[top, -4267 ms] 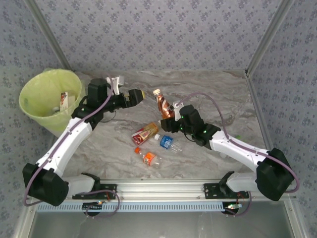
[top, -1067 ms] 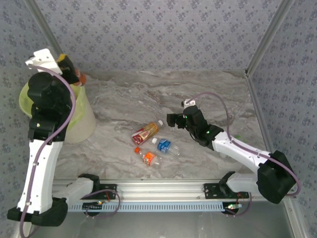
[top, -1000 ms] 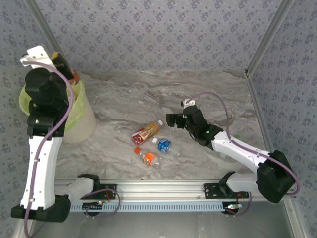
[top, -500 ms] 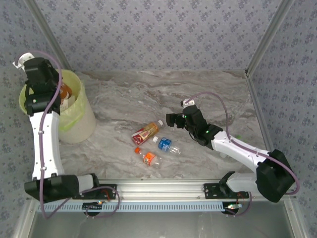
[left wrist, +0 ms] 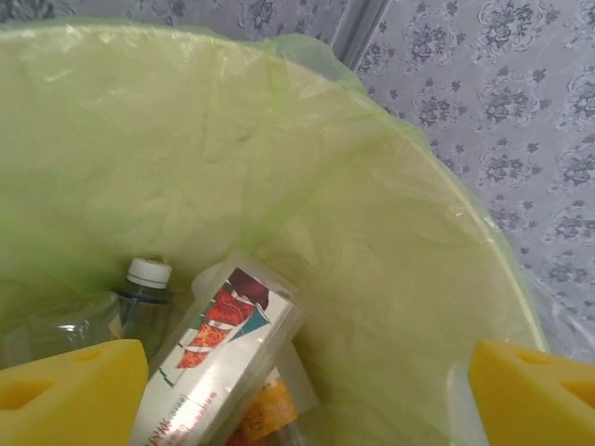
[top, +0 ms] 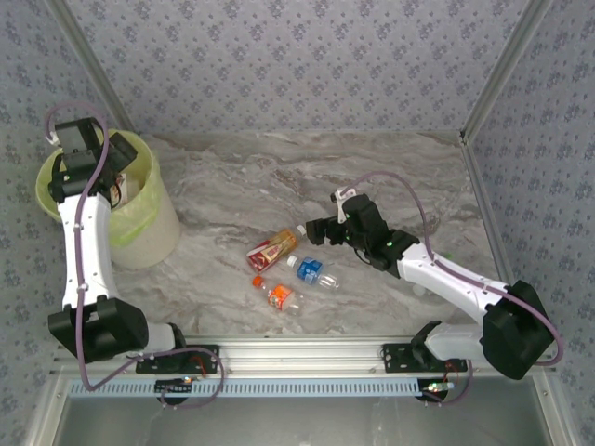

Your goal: Put the plastic bottles in the bin

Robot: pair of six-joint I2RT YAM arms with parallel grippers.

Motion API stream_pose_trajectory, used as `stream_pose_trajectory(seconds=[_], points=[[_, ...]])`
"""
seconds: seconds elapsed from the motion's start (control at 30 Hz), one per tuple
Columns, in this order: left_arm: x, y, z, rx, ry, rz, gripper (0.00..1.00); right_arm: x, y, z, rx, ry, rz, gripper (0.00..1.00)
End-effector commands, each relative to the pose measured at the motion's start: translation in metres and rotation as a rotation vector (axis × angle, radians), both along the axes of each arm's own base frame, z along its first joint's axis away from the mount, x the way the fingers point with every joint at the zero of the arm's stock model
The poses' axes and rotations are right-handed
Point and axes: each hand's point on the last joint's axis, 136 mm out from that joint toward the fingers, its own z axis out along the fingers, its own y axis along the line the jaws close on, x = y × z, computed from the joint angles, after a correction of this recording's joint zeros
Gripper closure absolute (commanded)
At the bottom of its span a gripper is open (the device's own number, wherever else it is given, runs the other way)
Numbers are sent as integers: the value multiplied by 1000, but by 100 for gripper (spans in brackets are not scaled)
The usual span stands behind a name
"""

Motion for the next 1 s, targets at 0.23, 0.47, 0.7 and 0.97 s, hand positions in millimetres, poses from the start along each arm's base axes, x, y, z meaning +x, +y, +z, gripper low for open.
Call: stream_pose_trajectory(seconds=[0.23, 0.47, 0.7, 0.97], points=[[-6, -37, 45, -51, -154, -160, 1, -14, 0, -3, -98, 51, 104, 0], [-13, -89, 69, -60, -246, -311, 1, -31, -4, -21, -188, 169, 177, 0], [-23, -142, 85, -100, -332, -476, 0, -64, -4, -42, -219, 360, 287, 0], [-37, -176, 93, -185, -402, -609, 1, -85, -14, -70, -325, 503, 322, 0]])
